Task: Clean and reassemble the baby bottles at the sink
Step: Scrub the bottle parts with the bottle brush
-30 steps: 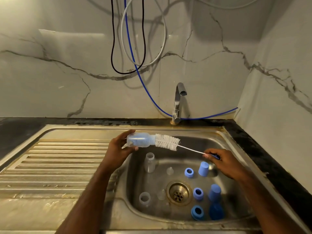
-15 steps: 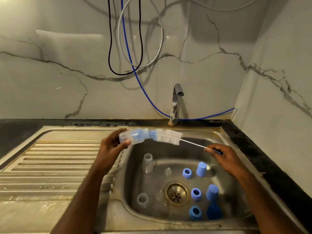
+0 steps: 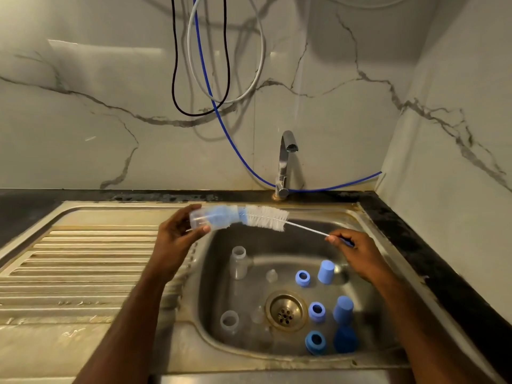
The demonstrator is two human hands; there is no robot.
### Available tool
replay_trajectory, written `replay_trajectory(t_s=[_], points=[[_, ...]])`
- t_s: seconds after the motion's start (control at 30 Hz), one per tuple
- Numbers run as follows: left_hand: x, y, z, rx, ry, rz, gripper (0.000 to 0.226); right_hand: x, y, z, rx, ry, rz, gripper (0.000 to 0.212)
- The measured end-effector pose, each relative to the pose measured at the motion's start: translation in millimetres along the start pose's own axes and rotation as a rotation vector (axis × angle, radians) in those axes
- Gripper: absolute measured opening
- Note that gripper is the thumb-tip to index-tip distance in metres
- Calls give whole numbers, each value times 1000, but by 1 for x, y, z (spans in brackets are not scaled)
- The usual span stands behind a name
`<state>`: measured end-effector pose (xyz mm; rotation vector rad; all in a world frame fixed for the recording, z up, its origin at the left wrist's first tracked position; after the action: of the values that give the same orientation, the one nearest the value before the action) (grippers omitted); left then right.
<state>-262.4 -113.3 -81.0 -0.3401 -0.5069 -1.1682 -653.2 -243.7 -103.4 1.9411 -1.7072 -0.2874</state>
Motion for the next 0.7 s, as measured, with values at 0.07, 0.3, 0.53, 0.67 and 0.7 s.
replay_trajectory(t_s=[0.07, 0.3, 0.53, 0.67, 0.7], points=[[0, 5, -1, -22, -1, 28, 50, 1, 2, 1, -6, 4, 3, 17], [0, 2, 1, -18, -26, 45, 51, 2, 6, 5, -6, 6, 37, 11], [-2, -2, 3, -15, -35, 30, 50, 2, 4, 1, 1, 33, 25, 13], [-3, -5, 1, 46, -33, -19, 52, -2, -9, -3, -69, 63, -66, 15], [-3, -6, 1, 53, -34, -29, 52, -2, -8, -2, -63, 55, -53, 12]])
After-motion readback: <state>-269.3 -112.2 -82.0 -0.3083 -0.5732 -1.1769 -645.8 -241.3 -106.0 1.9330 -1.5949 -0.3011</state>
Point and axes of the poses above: each hand's wrist, its own x-axis towards the middle knuckle, its own y-axis out of the back of the hand, z = x × y, the point moved 5 cm from there along x, towards the middle knuckle, and after that the axes turned 7 degrees about -y, right-handed, at the moved point
